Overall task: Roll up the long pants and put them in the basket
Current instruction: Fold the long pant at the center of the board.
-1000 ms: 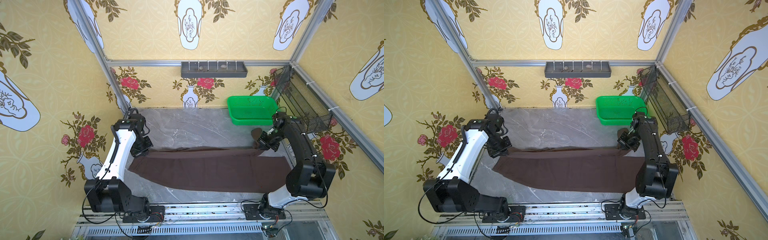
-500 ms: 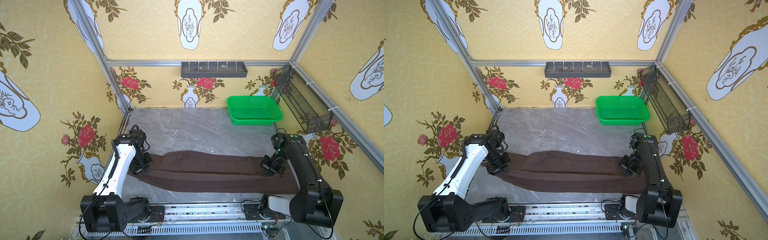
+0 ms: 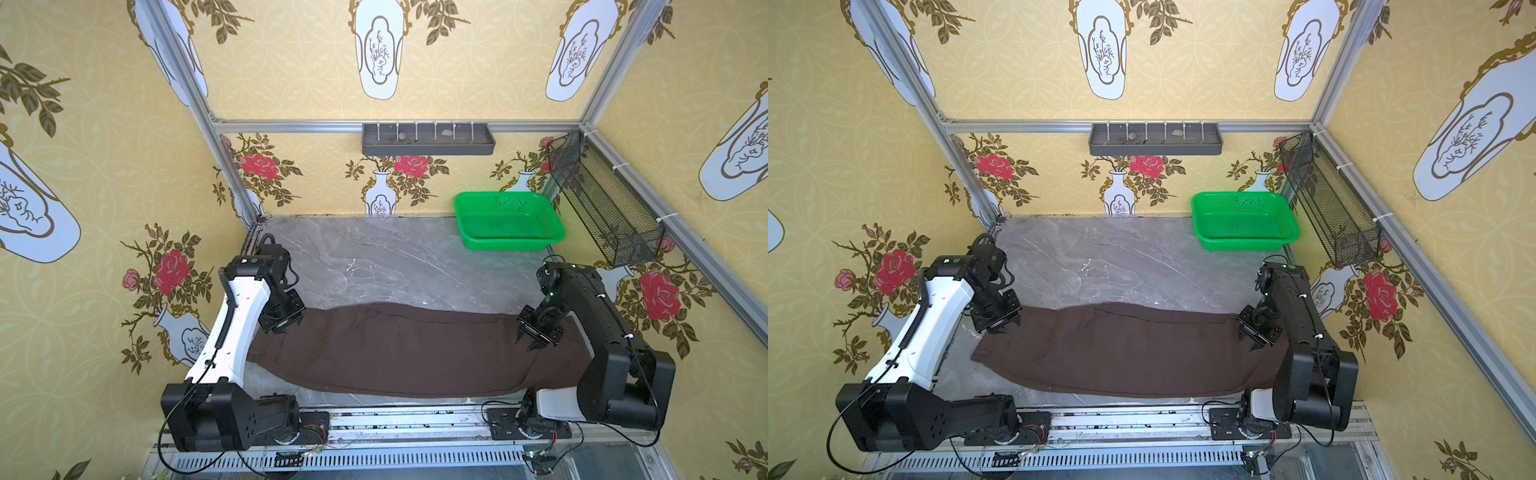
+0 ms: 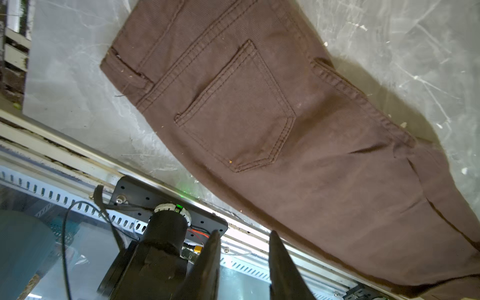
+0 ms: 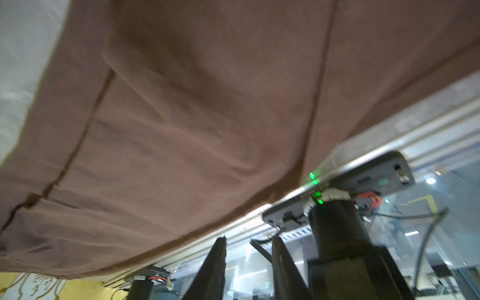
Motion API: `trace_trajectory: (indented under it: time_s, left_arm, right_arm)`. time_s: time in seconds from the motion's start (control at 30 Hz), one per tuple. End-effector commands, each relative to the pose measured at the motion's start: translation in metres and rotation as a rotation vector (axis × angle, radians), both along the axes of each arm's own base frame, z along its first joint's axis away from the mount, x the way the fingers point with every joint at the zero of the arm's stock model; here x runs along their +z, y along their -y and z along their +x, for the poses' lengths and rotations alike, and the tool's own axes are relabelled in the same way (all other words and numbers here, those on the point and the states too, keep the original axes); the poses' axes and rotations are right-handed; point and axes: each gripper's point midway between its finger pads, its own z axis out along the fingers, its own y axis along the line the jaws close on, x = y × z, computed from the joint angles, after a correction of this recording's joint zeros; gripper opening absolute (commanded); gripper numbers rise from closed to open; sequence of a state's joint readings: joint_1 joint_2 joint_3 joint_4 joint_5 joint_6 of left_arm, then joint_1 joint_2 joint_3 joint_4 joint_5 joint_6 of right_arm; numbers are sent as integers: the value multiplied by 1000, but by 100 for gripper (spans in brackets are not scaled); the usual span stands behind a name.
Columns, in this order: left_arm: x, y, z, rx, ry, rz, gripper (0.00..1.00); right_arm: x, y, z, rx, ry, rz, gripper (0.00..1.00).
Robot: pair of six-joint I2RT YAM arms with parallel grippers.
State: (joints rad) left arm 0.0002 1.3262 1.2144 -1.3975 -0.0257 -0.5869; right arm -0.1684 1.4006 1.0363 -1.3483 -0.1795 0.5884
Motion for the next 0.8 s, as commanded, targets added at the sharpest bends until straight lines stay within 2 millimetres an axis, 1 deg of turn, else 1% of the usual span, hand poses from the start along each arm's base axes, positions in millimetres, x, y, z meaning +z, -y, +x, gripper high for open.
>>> trace_trajectory:
  time_s: [0.0, 0.07, 0.13, 0.27, 0.3, 0.37, 0.47, 0.6, 0.77]
  left_arm:
    - [-26, 8, 26, 16, 54, -49, 31]
    - [-39, 5, 36, 17, 45, -34, 31]
    - [-44, -2, 47, 4, 29, 6, 32]
    - [-38, -19, 73, -23, 34, 82, 35]
    - [-36, -24, 81, -24, 44, 98, 36]
    - [-38, -31, 92, -17, 39, 110, 36]
    - [-52, -39, 99, 25, -28, 105, 36]
    - [-76, -35, 107, 92, -99, 60, 35]
    - [-97, -30, 113, 172, -141, 15, 35]
  right_arm:
    - [-17, -3, 24, -13, 52, 20, 30]
    - [-24, -2, 30, 1, 54, 23, 30]
    - [-25, 2, 36, 22, 62, 13, 30]
    - [-22, 8, 45, 59, 90, -9, 31]
    - [-23, 9, 44, 65, 84, -14, 31]
    - [-27, 9, 42, 68, 76, -14, 31]
    - [-32, 7, 39, 62, 67, 0, 31]
    - [-34, 7, 43, 56, 76, 2, 31]
    - [-33, 9, 50, 66, 81, -2, 31]
